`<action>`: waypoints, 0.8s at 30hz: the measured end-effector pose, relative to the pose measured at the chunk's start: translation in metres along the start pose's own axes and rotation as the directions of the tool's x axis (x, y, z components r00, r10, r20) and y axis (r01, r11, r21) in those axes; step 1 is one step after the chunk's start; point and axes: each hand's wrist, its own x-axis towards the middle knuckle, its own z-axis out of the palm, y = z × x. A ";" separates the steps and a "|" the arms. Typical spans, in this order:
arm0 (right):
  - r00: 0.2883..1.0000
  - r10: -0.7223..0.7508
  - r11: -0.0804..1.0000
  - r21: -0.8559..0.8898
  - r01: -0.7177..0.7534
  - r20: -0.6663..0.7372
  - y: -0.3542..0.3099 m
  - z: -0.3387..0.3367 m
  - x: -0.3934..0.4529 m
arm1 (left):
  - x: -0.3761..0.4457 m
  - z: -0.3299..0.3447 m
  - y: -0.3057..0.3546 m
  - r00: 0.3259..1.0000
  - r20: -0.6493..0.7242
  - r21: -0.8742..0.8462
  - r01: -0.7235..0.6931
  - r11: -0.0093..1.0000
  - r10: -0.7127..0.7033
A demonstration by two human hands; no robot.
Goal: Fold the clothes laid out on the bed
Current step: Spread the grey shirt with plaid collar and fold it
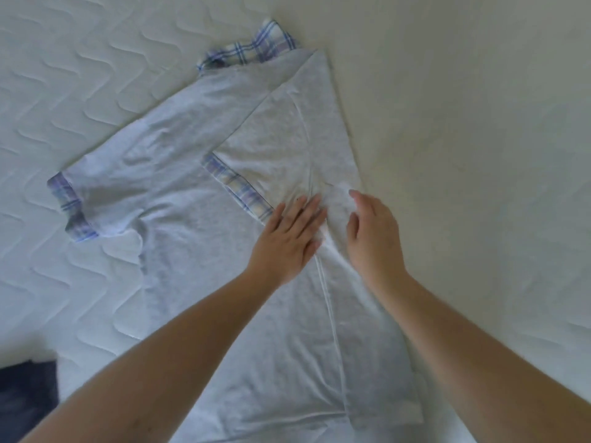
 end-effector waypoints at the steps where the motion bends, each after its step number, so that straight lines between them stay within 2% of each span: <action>1: 0.997 -0.065 0.996 -0.060 0.067 0.035 -0.001 0.005 -0.025 | -0.008 0.004 0.002 1.000 0.007 0.008 0.012 1.000 -0.012; 5: 0.947 -0.179 0.938 -0.244 0.245 0.266 0.016 0.025 -0.110 | -0.033 0.011 0.015 1.000 0.000 -0.010 0.014 1.000 -0.014; 11: 0.889 -0.219 0.896 -0.278 0.346 0.401 0.048 0.022 -0.203 | -0.082 0.018 0.056 0.996 0.086 -0.083 -0.019 0.996 0.027; 15: 0.859 -0.250 0.883 -0.259 0.392 0.447 0.060 0.012 -0.249 | -0.121 0.023 0.088 0.994 0.096 -0.110 -0.043 0.993 0.053; 20: 0.830 -0.302 0.869 -0.223 0.442 0.469 0.058 -0.011 -0.266 | -0.169 0.018 0.112 0.987 0.141 -0.124 -0.056 0.991 0.074; 24: 0.872 -0.249 0.918 -0.183 0.351 0.422 0.038 -0.018 -0.247 | -0.186 0.015 0.106 0.989 0.107 -0.150 -0.082 0.985 0.099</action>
